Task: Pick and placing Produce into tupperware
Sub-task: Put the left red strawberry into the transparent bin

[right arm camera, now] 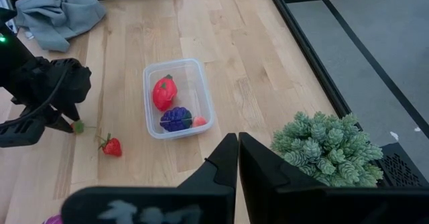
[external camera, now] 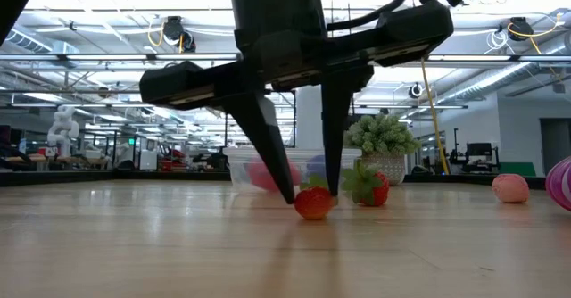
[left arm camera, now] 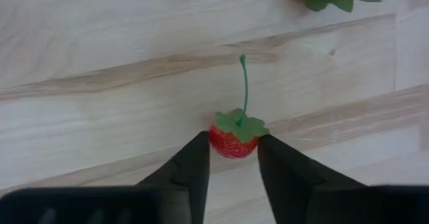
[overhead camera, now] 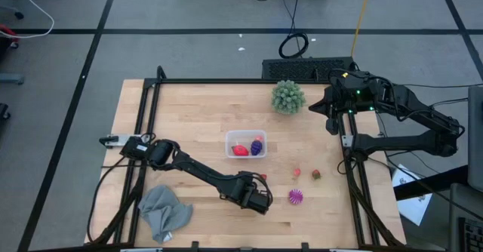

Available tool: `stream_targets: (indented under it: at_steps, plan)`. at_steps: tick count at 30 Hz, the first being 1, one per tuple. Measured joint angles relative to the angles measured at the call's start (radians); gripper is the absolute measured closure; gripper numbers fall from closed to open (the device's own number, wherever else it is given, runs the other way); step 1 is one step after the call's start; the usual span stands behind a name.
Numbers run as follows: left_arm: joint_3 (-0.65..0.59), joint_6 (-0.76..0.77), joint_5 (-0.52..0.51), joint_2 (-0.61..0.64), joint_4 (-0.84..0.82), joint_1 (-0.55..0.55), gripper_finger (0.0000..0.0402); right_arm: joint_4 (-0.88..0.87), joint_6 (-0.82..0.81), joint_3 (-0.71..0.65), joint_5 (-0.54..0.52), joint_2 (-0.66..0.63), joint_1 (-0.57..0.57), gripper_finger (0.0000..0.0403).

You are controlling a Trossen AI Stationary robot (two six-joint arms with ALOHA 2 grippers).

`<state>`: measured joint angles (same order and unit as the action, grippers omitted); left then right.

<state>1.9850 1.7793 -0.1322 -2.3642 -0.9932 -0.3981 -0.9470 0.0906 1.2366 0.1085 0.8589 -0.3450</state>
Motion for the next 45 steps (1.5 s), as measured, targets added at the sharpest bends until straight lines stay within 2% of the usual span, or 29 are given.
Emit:
stream_targets:
  at_steps: [5,24,45]
  plan:
    - [0.0,-0.001,-0.003,0.0,0.001,-0.002,0.0304,0.0,0.0,0.0,0.0,0.0,0.0,0.0399]
    - [0.0,-0.003,-0.003,0.0,-0.001,-0.003,0.0226,0.0,0.0,0.0,0.0,0.0,0.0,0.0399]
    - [0.0,0.009,0.006,-0.022,0.007,-0.003,0.0224,0.0,0.0,0.0,0.0,0.0,0.0,0.0399]
